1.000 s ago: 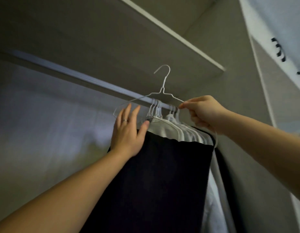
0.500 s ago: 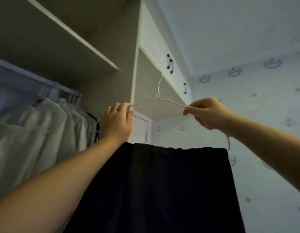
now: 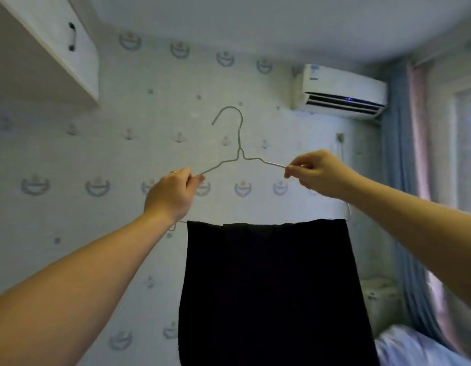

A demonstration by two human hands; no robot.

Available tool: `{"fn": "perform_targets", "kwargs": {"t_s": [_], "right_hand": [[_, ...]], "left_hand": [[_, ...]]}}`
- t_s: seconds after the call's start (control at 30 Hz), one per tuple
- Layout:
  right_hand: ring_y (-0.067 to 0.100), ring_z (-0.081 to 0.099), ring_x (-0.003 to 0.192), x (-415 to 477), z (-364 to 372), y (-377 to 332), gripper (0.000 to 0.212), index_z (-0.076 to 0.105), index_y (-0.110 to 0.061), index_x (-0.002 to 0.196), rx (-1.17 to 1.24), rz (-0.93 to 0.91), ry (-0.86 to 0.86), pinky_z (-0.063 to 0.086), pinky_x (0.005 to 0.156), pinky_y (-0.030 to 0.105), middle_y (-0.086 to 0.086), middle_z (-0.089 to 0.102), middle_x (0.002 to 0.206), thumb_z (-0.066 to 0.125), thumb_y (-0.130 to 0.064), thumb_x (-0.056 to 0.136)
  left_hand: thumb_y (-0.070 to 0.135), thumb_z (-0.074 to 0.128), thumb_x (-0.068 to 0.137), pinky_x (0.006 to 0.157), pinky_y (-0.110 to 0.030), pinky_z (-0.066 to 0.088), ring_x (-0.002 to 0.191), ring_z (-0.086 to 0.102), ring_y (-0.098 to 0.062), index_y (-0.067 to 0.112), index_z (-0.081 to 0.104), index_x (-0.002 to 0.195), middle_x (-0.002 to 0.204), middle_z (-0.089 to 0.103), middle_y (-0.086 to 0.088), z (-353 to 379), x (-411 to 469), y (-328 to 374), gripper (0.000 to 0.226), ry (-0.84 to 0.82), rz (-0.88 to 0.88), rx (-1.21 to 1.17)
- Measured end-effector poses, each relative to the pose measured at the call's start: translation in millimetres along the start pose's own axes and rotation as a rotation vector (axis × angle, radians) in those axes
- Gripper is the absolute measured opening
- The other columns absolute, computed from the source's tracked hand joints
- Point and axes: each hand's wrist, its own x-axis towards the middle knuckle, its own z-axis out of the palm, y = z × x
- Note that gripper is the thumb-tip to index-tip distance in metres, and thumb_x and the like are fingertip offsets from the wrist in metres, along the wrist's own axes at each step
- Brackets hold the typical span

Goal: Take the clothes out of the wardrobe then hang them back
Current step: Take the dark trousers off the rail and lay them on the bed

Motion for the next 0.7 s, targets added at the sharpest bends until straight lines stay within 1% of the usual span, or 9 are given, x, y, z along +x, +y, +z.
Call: {"fn": "perform_targets", "kwargs": {"t_s": [0.07, 0.13, 0.23, 0.27, 0.33, 0.47, 0.53, 0.63, 0.7], "right_hand": [[0.006, 0.045, 0.045, -20, -15, 41, 0.024, 0.072, -0.020, 0.076, -0.085, 0.099, 0.002, 0.040, 0.053, 0.023, -0.001, 0.058, 0.053, 0.061, -0.028, 0.095], [0.002, 0.048, 0.045, -42, -26, 78, 0.026, 0.072, -0.020, 0.077, -0.160, 0.209, 0.004, 0.041, 0.056, 0.023, -0.001, 0.063, 0.057, 0.060, -0.032, 0.095], [0.005, 0.055, 0.049, -82, -29, 127, 0.027, 0.071, -0.022, 0.071, -0.247, 0.347, 0.030, 0.045, 0.060, 0.022, -0.004, 0.065, 0.054, 0.062, -0.034, 0.094], [0.005, 0.056, 0.049, -96, -28, 140, 0.028, 0.069, -0.022, 0.069, -0.270, 0.393, 0.040, 0.045, 0.060, 0.021, -0.005, 0.064, 0.052, 0.062, -0.033, 0.094], [0.001, 0.055, 0.047, -126, -23, 164, 0.029, 0.067, -0.022, 0.066, -0.320, 0.483, 0.049, 0.043, 0.057, 0.018, -0.005, 0.063, 0.052, 0.062, -0.029, 0.094], [0.004, 0.053, 0.047, -193, -7, 205, 0.032, 0.070, -0.012, 0.067, -0.433, 0.656, 0.048, 0.045, 0.059, 0.027, 0.000, 0.065, 0.054, 0.062, -0.028, 0.094], [0.004, 0.054, 0.048, -229, 1, 219, 0.032, 0.070, -0.015, 0.067, -0.459, 0.763, 0.055, 0.045, 0.060, 0.025, -0.002, 0.065, 0.054, 0.062, -0.029, 0.094], [0.004, 0.054, 0.051, -283, 11, 230, 0.031, 0.067, -0.021, 0.065, -0.458, 0.925, 0.068, 0.044, 0.059, 0.018, -0.003, 0.065, 0.056, 0.060, -0.029, 0.095], [0.009, 0.058, 0.055, -316, 15, 235, 0.028, 0.069, -0.020, 0.070, -0.438, 1.003, 0.082, 0.044, 0.062, 0.020, -0.002, 0.067, 0.059, 0.060, -0.028, 0.096]], "left_hand": [[0.051, 0.046, 0.099, 0.050, -0.033, 0.024, 0.064, 0.049, -0.026, 0.019, 0.043, 0.070, 0.066, 0.048, 0.003, 58, -7, 22, 0.043, -0.058, 0.023, -0.093], [0.052, 0.047, 0.098, 0.049, -0.032, 0.022, 0.059, 0.045, -0.021, 0.022, 0.041, 0.067, 0.063, 0.047, 0.004, 112, -17, 40, 0.044, -0.124, 0.048, -0.183], [0.054, 0.048, 0.096, 0.049, -0.032, 0.026, 0.059, 0.047, -0.020, 0.021, 0.046, 0.067, 0.063, 0.050, 0.002, 190, -41, 61, 0.044, -0.254, 0.101, -0.317], [0.054, 0.049, 0.096, 0.049, -0.033, 0.029, 0.060, 0.049, -0.021, 0.019, 0.049, 0.068, 0.064, 0.051, 0.002, 214, -50, 66, 0.044, -0.305, 0.119, -0.367], [0.053, 0.051, 0.095, 0.051, -0.035, 0.032, 0.059, 0.049, -0.020, 0.019, 0.047, 0.068, 0.064, 0.051, 0.002, 260, -70, 77, 0.043, -0.418, 0.163, -0.470], [0.046, 0.053, 0.097, 0.052, -0.033, 0.031, 0.059, 0.047, -0.018, 0.021, 0.047, 0.068, 0.063, 0.050, 0.003, 341, -121, 98, 0.039, -0.634, 0.269, -0.635], [0.041, 0.053, 0.099, 0.054, -0.034, 0.034, 0.061, 0.050, -0.019, 0.021, 0.048, 0.070, 0.065, 0.051, 0.003, 376, -152, 109, 0.035, -0.724, 0.302, -0.705], [0.039, 0.052, 0.100, 0.057, -0.038, 0.038, 0.063, 0.051, -0.020, 0.014, 0.054, 0.075, 0.066, 0.053, 0.000, 416, -199, 130, 0.036, -0.834, 0.351, -0.815], [0.038, 0.053, 0.099, 0.056, -0.038, 0.035, 0.061, 0.050, -0.018, 0.014, 0.051, 0.073, 0.065, 0.052, 0.000, 434, -228, 146, 0.036, -0.885, 0.390, -0.884]]}}
